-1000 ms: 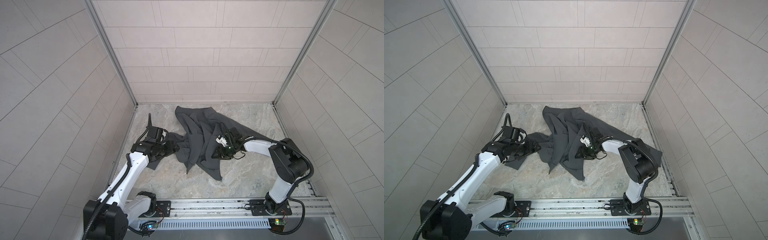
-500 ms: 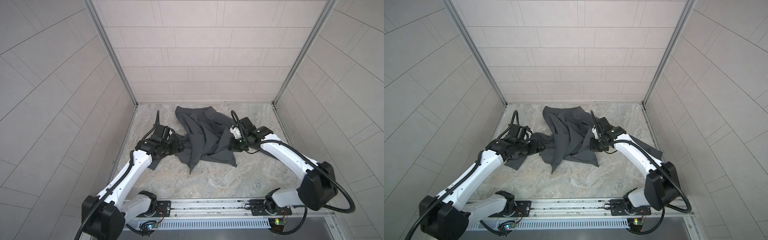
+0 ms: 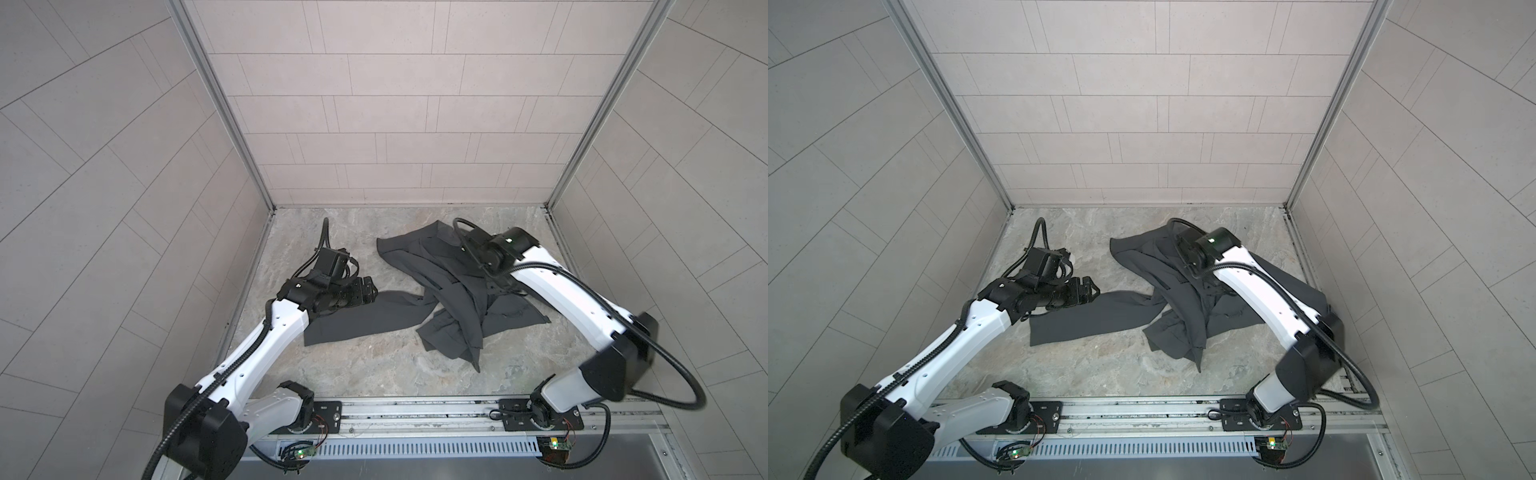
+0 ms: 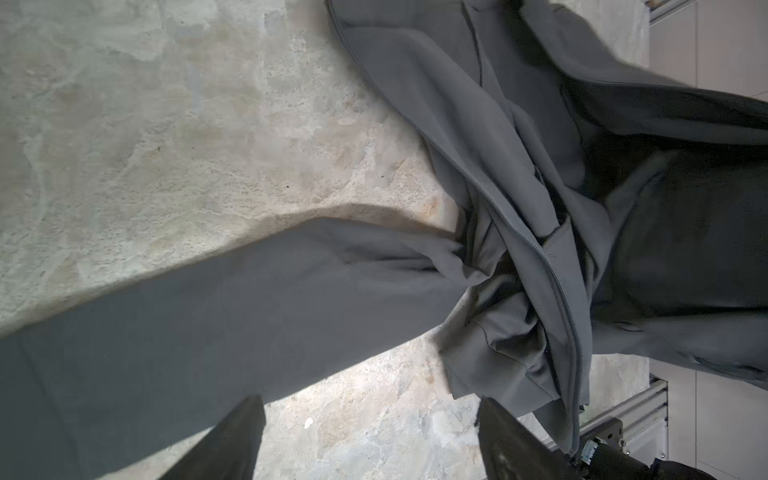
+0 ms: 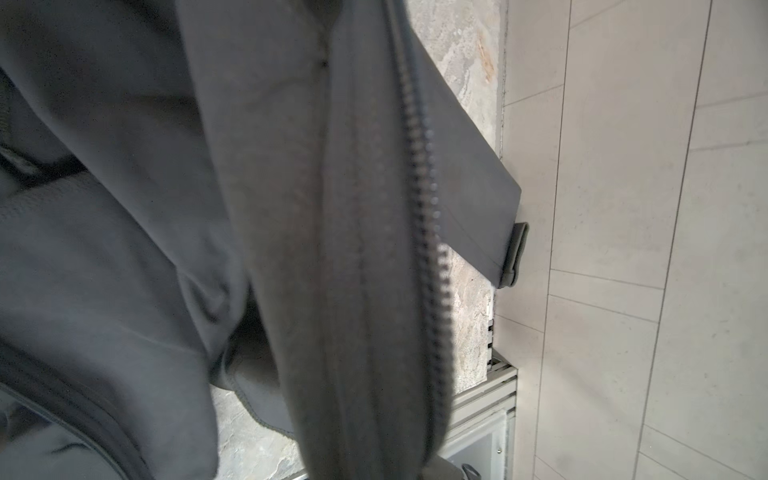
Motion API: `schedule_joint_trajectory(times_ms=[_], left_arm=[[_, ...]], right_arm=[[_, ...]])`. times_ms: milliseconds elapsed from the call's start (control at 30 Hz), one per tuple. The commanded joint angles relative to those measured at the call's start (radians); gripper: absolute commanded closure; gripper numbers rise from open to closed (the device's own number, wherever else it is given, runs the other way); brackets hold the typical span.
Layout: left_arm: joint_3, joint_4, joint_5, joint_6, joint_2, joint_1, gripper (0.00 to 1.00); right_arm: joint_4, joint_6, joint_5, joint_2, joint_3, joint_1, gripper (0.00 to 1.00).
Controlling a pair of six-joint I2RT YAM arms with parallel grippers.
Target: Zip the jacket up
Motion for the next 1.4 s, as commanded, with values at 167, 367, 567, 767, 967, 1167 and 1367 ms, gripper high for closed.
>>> schedule_joint_trajectory(times_ms=[167,367,567,767,967,1167,1367], left_arm=[[-0.092,0.081,0.032,-0.033,-0.089,-0.011,0.15],[-0.132,0.132,0.053,-0.082,-0.119,-0.038,0.15],[-0.150,0.264,0.052,-0.168,-0.075,-0.106,0.15],[-0.101,0.416,0.024,-0.273,0.065,-0.241,0.17],[-0.056,0.575,0.041,-0.403,0.225,-0.347,0.23],[-0.053,0.690,0.056,-0.476,0.321,-0.407,0.31],[0.030,0.613,0.099,-0.453,0.426,-0.452,0.39]], right_arm=[[0.122,0.040,-0.134,0.306,0.183,0.100,0.69],[0.356,0.063,-0.399,0.183,0.102,0.090,0.47],[0.535,0.121,-0.591,-0.072,-0.112,0.028,0.46],[0.473,0.075,-0.532,-0.297,-0.237,-0.059,0.49],[0.434,-0.007,-0.551,-0.415,-0.375,-0.121,0.52],[0.507,-0.031,-0.695,-0.497,-0.487,-0.118,0.49],[0.582,-0.041,-0.761,-0.584,-0.568,-0.117,0.42]])
